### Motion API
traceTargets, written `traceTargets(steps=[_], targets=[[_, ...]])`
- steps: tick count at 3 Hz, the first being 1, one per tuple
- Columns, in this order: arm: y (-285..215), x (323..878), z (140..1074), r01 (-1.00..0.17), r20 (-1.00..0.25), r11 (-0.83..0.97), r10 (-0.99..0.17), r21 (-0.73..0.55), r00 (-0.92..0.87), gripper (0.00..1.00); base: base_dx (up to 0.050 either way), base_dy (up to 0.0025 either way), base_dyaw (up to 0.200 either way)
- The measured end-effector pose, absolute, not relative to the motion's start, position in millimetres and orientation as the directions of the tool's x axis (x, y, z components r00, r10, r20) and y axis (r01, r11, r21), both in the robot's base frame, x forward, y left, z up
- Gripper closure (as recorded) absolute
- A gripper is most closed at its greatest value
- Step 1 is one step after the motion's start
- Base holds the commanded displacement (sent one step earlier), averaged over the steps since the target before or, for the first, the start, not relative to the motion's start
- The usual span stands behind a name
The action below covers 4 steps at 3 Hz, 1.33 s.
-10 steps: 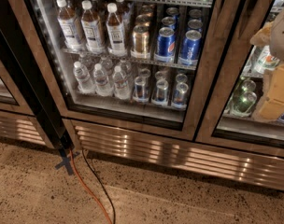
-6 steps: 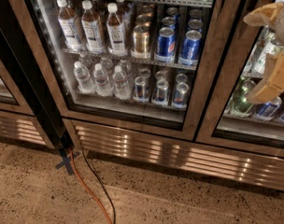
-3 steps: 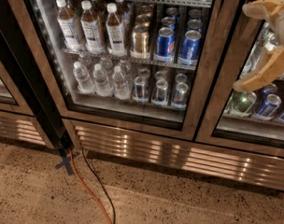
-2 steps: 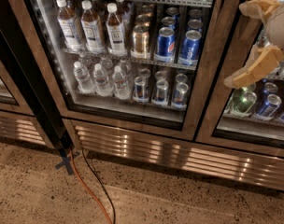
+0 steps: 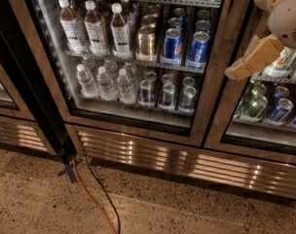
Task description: Open left fridge door
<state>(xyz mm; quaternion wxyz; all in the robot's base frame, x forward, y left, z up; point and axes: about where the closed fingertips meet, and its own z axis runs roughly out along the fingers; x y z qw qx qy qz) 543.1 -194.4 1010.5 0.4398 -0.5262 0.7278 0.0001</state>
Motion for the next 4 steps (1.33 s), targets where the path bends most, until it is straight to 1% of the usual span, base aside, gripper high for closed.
traceTargets(steps=[1, 2, 3, 4], targets=[[-201.4, 548.7, 1013.9, -0.732, -0.631, 0.495, -0.767, -0.468, -0.116, 0.00, 0.000, 0.00000, 0.000], [-214.8, 553.5, 1013.5, -0.735, -0.650, 0.514, -0.748, -0.442, -0.133, 0.00, 0.000, 0.00000, 0.000], [-214.9, 558.2, 1014.3, -0.759, -0.657, 0.489, -0.746, -0.430, -0.108, 0.00, 0.000, 0.00000, 0.000], [-214.3, 556.1, 1014.3, -0.759, -0.657, 0.489, -0.746, -0.430, -0.108, 0.00, 0.000, 0.00000, 0.000]])
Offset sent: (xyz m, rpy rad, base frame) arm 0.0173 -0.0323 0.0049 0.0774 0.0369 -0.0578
